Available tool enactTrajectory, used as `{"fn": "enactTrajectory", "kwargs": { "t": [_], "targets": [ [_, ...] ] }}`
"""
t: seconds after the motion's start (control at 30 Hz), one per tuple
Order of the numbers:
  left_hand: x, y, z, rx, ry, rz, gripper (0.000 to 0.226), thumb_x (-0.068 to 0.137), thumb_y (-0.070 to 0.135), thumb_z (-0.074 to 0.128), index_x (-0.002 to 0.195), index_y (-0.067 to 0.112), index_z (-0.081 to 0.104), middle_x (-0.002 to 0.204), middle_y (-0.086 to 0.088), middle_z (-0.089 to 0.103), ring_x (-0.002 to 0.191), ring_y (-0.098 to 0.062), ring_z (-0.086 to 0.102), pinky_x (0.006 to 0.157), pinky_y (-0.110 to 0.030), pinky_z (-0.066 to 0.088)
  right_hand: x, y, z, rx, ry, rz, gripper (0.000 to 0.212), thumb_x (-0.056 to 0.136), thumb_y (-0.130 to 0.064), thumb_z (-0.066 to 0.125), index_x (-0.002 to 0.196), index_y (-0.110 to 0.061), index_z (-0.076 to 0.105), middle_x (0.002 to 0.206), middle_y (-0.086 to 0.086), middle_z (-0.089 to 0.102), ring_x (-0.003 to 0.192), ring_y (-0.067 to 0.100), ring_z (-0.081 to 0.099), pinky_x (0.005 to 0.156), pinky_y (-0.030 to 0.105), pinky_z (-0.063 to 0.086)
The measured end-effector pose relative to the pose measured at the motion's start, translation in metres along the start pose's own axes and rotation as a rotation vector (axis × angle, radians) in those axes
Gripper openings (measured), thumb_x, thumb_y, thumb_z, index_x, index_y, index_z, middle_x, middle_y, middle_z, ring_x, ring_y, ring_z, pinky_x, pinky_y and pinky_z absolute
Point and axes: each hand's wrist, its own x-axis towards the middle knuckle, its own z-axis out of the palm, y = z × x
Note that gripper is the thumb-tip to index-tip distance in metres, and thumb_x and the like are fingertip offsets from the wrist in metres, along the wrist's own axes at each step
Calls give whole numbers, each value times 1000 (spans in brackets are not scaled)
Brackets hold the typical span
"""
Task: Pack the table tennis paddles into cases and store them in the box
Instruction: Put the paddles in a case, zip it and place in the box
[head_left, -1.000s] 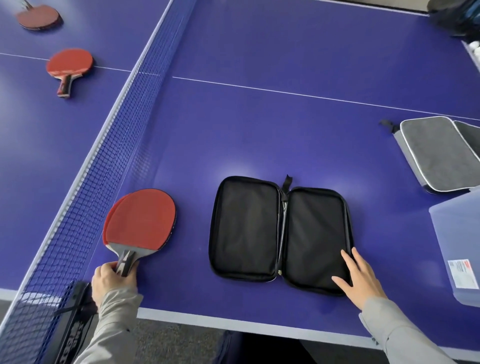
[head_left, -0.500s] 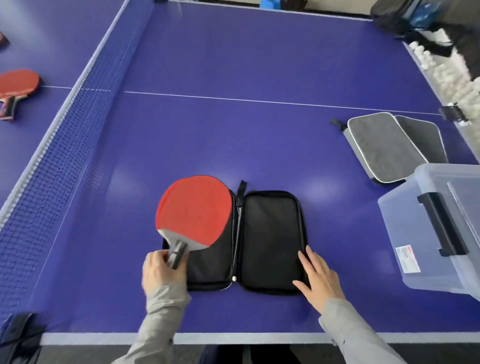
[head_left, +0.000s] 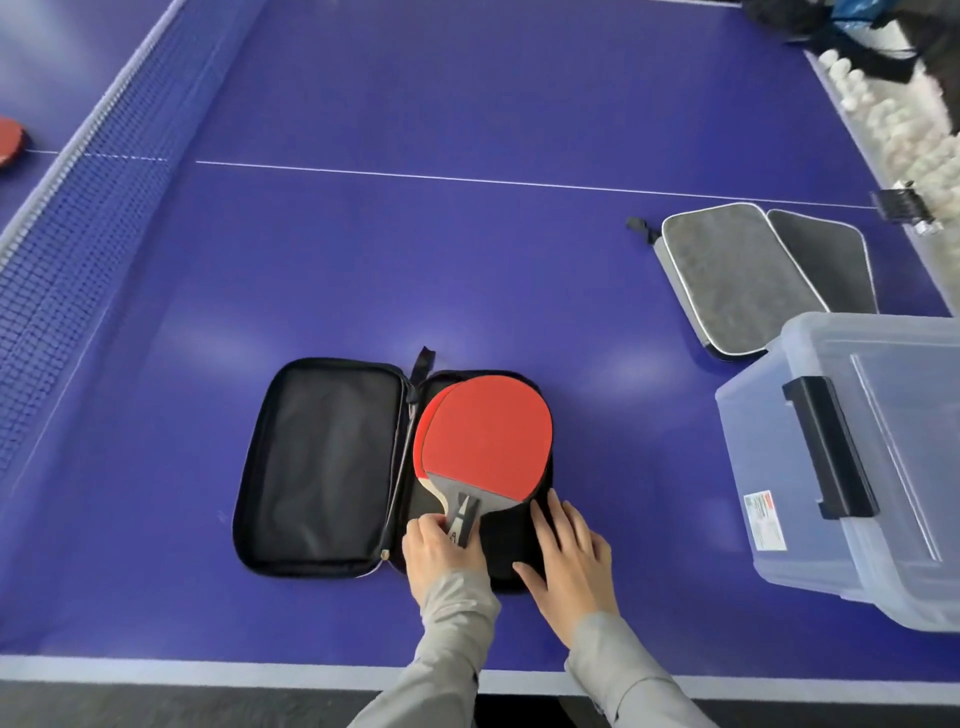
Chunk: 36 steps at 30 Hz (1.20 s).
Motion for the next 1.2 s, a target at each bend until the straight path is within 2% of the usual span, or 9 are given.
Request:
{"fn": "enactTrajectory", "kwargs": {
  "t": [0.27, 0.37, 0.43, 0.57, 0.7, 0.8, 0.87, 1.0, 1.2],
  "targets": [
    [-10, 8, 28, -38, 80, -58, 36, 72, 24, 79, 91, 3, 57, 92, -15, 57, 92, -34, 51, 79, -38, 41, -1, 3, 8, 29, -13, 6, 73, 61, -46, 83, 125, -16, 62, 135, 6, 57, 119, 24, 59, 83, 42, 53],
    [-13, 8, 28, -22, 72, -72, 37, 72, 24, 78, 94, 1, 58, 95, -16, 58, 94, -35, 51, 82, -38, 40, 0, 4, 8, 72, -23, -12, 69, 81, -48, 66, 141, -21, 44, 151, 1, 37, 137, 20, 40, 101, 41, 39],
    [-13, 9, 23, -9, 32, -90, 41, 72, 24, 78, 99, 2, 58, 101, -15, 58, 99, -34, 50, 85, -37, 39, 5, 8, 7, 290, -6, 54, 62, 92, -45, 52, 146, -24, 31, 155, -4, 28, 142, 16, 26, 108, 36, 25],
    [-8, 13, 4, -77, -122, -107, 79, 64, 37, 83, 128, 11, 45, 117, -5, 48, 115, -24, 43, 99, -36, 39, 29, 8, -16, 773, 134, 278, 54, 93, -32, 56, 143, -21, 37, 142, -2, 43, 134, 14, 31, 109, 35, 23],
    [32, 23, -27, -378, -249, -110, 73, 73, 38, 76, 134, 20, 41, 117, 7, 43, 100, -9, 52, 87, -25, 41, 64, 6, -33, 778, 44, 278, 53, 94, -31, 55, 142, -17, 38, 142, 1, 43, 136, 17, 27, 111, 38, 23],
    [67, 31, -37, -306, -333, -83, 74, 79, 32, 73, 140, 14, 36, 126, 1, 43, 80, -5, 53, 85, -24, 42, 78, 5, -37, 781, 13, 288, 54, 93, -24, 57, 142, -12, 37, 142, 6, 43, 135, 20, 27, 112, 39, 26],
    [73, 32, -36, -233, -372, -33, 76, 78, 28, 75, 141, 12, 37, 126, 2, 37, 84, -9, 54, 93, -25, 42, 79, 3, -37, 771, 25, 280, 57, 92, -17, 60, 142, -9, 36, 141, 8, 43, 134, 23, 28, 111, 39, 27],
    [71, 22, -30, -170, -400, 71, 81, 74, 16, 78, 143, 13, 34, 129, 0, 32, 112, -23, 51, 105, -36, 40, 80, -5, -36, 781, 64, 254, 56, 92, -10, 58, 143, -8, 34, 141, 7, 42, 132, 23, 30, 112, 39, 27],
    [74, 16, -31, -173, -411, 123, 77, 74, 10, 76, 140, 15, 37, 128, 0, 33, 91, -11, 49, 93, -22, 42, 86, -11, -34, 806, 27, 222, 55, 95, -8, 52, 146, -13, 31, 146, 5, 38, 136, 21, 32, 114, 34, 28]
  ]
}}
